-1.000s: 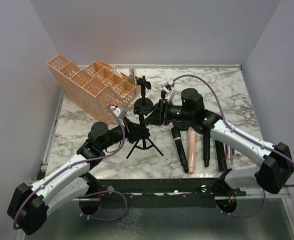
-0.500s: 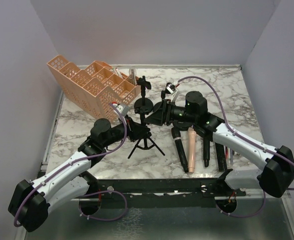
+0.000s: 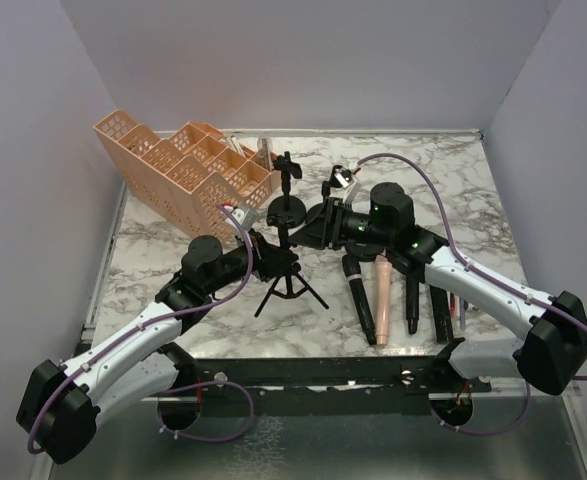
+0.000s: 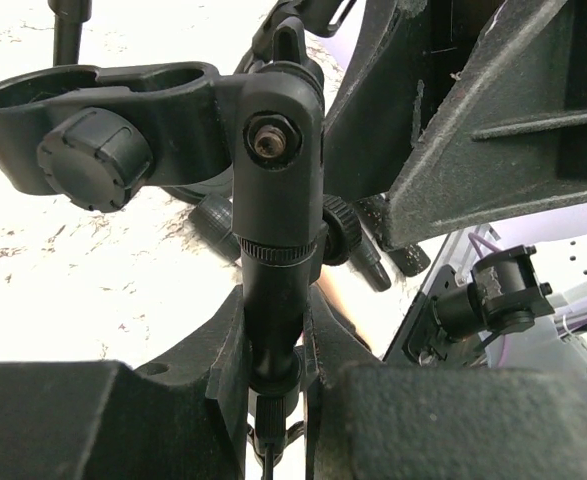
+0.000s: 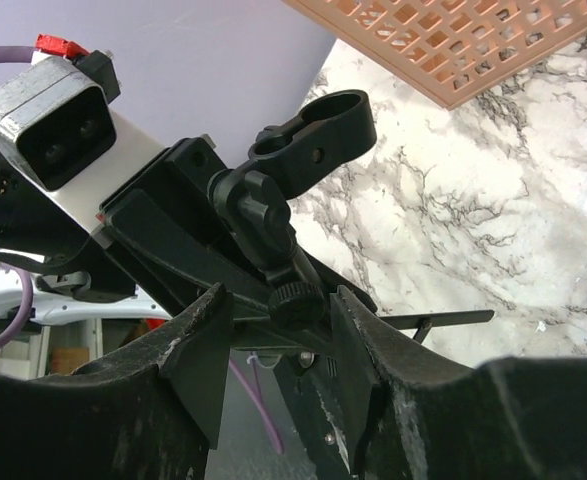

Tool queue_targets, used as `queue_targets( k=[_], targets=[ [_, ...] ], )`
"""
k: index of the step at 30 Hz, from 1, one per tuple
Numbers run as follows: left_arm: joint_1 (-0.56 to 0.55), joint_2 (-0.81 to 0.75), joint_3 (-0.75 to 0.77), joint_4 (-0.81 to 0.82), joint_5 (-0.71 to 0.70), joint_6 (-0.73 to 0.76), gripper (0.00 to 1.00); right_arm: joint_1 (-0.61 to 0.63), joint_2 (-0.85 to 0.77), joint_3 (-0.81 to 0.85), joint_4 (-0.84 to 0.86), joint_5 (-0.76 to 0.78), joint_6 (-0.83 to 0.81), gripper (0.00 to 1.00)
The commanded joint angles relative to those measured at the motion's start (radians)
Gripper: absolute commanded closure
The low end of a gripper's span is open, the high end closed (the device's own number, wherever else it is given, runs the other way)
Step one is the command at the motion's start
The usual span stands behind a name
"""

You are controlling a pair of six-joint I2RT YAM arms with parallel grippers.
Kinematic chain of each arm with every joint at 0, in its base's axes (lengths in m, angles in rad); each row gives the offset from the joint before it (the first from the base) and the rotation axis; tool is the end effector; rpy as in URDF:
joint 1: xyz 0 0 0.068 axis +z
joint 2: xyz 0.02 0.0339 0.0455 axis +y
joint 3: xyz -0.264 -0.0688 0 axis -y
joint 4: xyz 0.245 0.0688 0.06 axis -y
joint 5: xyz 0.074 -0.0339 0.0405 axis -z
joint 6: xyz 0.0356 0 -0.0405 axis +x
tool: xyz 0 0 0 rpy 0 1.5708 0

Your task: Attach the microphones to the stand

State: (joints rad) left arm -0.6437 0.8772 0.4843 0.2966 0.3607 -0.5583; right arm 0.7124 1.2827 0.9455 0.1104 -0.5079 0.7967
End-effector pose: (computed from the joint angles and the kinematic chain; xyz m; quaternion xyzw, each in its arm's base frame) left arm 0.1583 -0.1345 0.2678 0.1516 0.7225 -0.4835 0.4704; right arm 0.2146 0.2082 0.3185 -0.1243 0.7634 0.5560 0.3044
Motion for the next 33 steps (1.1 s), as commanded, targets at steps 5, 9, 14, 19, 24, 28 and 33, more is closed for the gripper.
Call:
queue_targets(
  k=[5,9,14,19,24,28,33],
  targets=[
    [-0.005,-0.030,0.046,0.030,-0.045,-0.008,1.00,0.002,0.024,0.009,-0.037,0.033,0.020,0.51],
    [-0.005,-0.029,0.049,0.030,-0.030,-0.009,1.00,0.002,0.027,0.003,0.019,-0.007,0.028,0.51],
    [-0.005,-0.023,0.055,0.030,-0.006,-0.011,1.00,0.002,0.051,0.011,0.060,-0.054,0.039,0.64],
    [-0.005,-0.010,0.068,0.030,0.007,-0.029,1.00,0.002,0.030,-0.011,0.115,-0.093,-0.001,0.79],
    [-0.005,0.009,0.101,0.003,0.039,-0.051,1.00,0.002,-0.048,-0.072,0.256,-0.189,-0.267,0.87],
    [-0.005,0.034,0.149,-0.052,0.079,-0.060,1.00,0.003,-0.119,-0.119,0.321,-0.262,-0.520,0.89],
    [-0.005,0.046,0.177,-0.059,0.107,-0.066,1.00,0.002,-0.112,-0.067,0.224,-0.260,-0.666,0.88]
  ],
)
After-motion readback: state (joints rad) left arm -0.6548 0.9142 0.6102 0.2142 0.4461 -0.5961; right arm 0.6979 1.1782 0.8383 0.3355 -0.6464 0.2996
